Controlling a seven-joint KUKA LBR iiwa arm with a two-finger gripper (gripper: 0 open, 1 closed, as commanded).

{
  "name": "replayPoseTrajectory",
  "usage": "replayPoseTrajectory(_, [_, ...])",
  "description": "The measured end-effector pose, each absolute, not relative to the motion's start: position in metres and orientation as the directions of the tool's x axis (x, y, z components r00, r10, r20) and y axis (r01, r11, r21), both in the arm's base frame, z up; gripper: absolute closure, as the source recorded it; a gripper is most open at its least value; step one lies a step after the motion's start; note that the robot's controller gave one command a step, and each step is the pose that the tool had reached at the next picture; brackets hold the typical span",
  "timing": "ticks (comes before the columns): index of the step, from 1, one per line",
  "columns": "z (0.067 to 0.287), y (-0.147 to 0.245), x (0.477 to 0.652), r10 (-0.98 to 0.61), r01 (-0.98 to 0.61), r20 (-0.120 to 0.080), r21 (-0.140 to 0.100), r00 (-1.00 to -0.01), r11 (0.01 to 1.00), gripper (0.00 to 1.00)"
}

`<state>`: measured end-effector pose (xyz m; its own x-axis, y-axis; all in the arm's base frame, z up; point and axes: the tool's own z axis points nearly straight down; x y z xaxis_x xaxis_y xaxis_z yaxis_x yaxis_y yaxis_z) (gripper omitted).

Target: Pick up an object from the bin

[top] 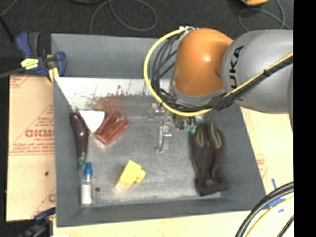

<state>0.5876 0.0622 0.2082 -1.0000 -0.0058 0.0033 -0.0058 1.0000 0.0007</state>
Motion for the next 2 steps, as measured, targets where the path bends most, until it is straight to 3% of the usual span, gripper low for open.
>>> replayPoseTrajectory(1, [0.212,0.07,0.589,-0.08,-0.08,-0.004,-0.001,-0.997,0.997,0.0])
replayPoseTrajectory(2, [0.203,0.098,0.55,-0.223,-0.223,-0.004,0.0,-0.975,0.975,0.0])
